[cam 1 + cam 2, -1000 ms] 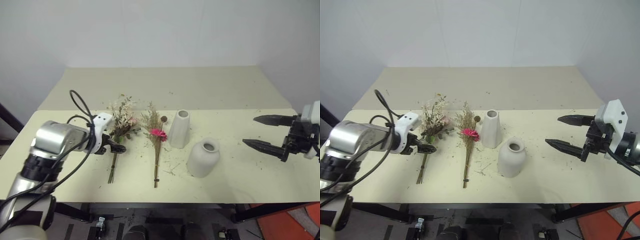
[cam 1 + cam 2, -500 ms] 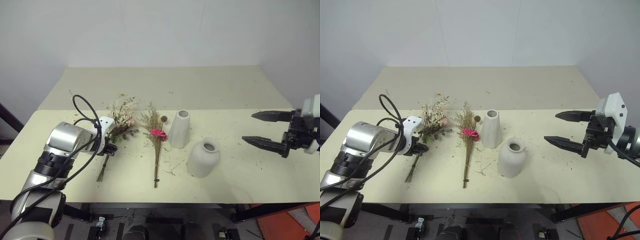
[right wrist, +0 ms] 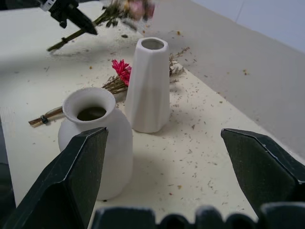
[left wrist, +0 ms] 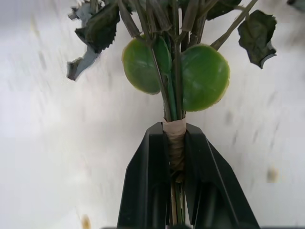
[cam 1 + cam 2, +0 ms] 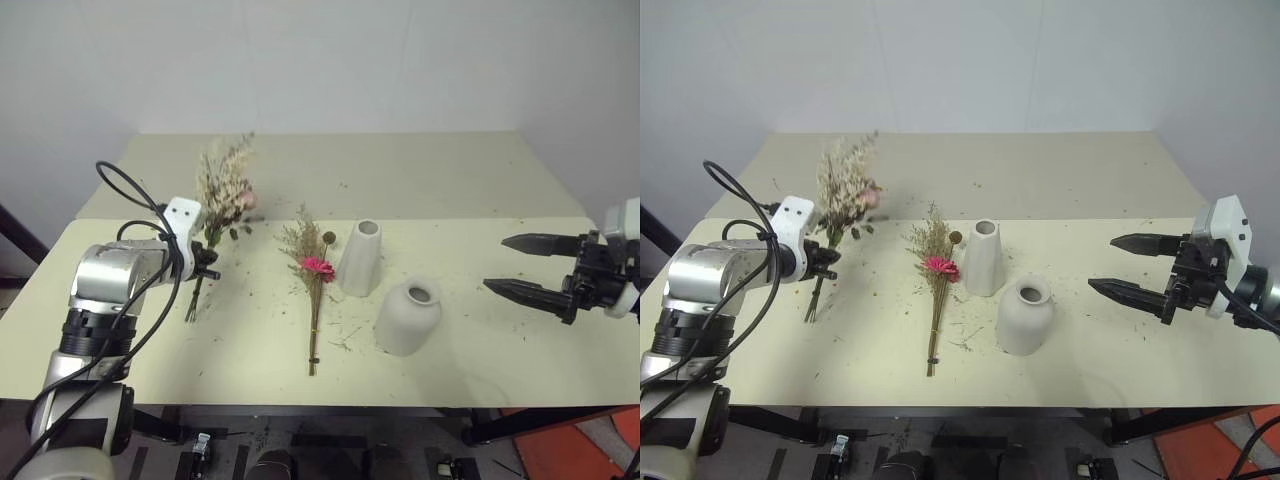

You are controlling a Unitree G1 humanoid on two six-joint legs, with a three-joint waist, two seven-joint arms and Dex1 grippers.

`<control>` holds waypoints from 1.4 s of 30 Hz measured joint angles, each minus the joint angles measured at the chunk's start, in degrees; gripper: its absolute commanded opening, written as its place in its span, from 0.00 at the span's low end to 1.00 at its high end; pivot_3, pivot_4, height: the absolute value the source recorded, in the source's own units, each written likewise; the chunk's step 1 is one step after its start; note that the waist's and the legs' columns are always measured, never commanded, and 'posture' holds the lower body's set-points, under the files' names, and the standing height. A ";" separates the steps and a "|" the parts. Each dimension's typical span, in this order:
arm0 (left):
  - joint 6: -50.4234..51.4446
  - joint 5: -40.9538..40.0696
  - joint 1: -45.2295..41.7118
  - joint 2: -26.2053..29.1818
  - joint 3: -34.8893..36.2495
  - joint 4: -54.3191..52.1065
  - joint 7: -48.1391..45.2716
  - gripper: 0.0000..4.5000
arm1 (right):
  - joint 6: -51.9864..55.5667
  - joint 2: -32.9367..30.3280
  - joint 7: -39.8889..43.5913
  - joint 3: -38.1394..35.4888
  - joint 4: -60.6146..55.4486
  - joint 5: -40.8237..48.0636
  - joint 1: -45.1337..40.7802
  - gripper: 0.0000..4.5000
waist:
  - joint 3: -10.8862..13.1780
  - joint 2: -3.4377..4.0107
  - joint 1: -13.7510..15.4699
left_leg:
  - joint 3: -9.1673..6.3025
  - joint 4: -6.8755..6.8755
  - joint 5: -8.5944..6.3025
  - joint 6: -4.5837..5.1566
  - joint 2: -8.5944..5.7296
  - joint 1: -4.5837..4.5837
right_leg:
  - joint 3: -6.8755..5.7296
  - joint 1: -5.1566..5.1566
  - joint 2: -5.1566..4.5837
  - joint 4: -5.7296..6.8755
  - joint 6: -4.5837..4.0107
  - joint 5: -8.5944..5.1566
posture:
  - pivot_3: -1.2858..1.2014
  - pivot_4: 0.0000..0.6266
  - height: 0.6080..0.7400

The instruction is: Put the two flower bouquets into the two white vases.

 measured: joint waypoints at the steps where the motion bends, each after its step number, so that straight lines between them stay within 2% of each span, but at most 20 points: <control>1: -2.37 0.00 0.57 -0.17 0.39 -1.18 -0.28 0.03 | 0.06 0.00 -0.25 -0.03 -0.18 0.20 0.11 1.00 | 0.00 0.00 0.01 | 0.00 0.00 0.00 -0.01 0.00 0.00 | 0.00 0.00 -0.01 -0.01 0.01 0.00 | 0.52 0.24 1.00; 6: -14.66 -0.23 1.06 -5.22 3.06 -5.50 0.20 0.03 | 1.03 0.09 -1.67 -0.96 -1.49 1.01 1.25 1.00 | 0.00 0.00 0.13 | 0.00 0.04 0.01 -0.02 0.00 -0.07 | -0.01 0.00 0.00 -0.04 0.05 0.04 | 0.52 0.24 1.00; 12: -20.50 -0.59 -3.50 -7.02 3.31 -6.30 -2.63 0.03 | 2.09 0.11 -2.61 -1.96 -2.01 2.70 1.60 1.00 | 0.00 -0.01 0.01 | 0.01 0.04 0.01 -0.01 -0.01 -0.09 | -0.02 0.00 0.03 -0.05 0.06 0.05 | 0.52 0.24 1.00; 21: -25.53 -4.99 -17.29 -16.17 5.40 1.37 -4.88 0.03 | 2.10 0.16 -2.86 -2.22 -2.22 3.08 1.88 1.00 | 0.01 -0.03 0.06 | 0.01 0.18 0.02 -0.01 -0.05 -0.17 | -0.04 0.03 0.03 -0.12 0.16 0.10 | 0.52 0.24 1.00; 26: -26.84 -7.14 -19.45 -19.16 5.33 5.99 -7.87 0.03 | 2.05 0.67 -3.20 -2.35 -2.23 3.07 2.26 1.00 | 0.02 -0.04 -0.16 | 0.01 0.21 0.02 -0.02 -0.04 -0.17 | -0.04 0.01 0.04 -0.09 0.16 0.10 | 0.52 0.24 1.00; 42: -27.25 -11.62 -26.92 -25.10 5.63 10.90 -10.58 0.03 | 2.04 0.97 -4.00 -6.36 -4.58 3.14 3.83 1.00 | 0.02 -0.05 -0.05 | 0.01 0.22 0.03 -0.03 -0.06 -0.19 | -0.04 0.02 0.04 -0.12 0.17 0.09 | 0.52 0.24 1.00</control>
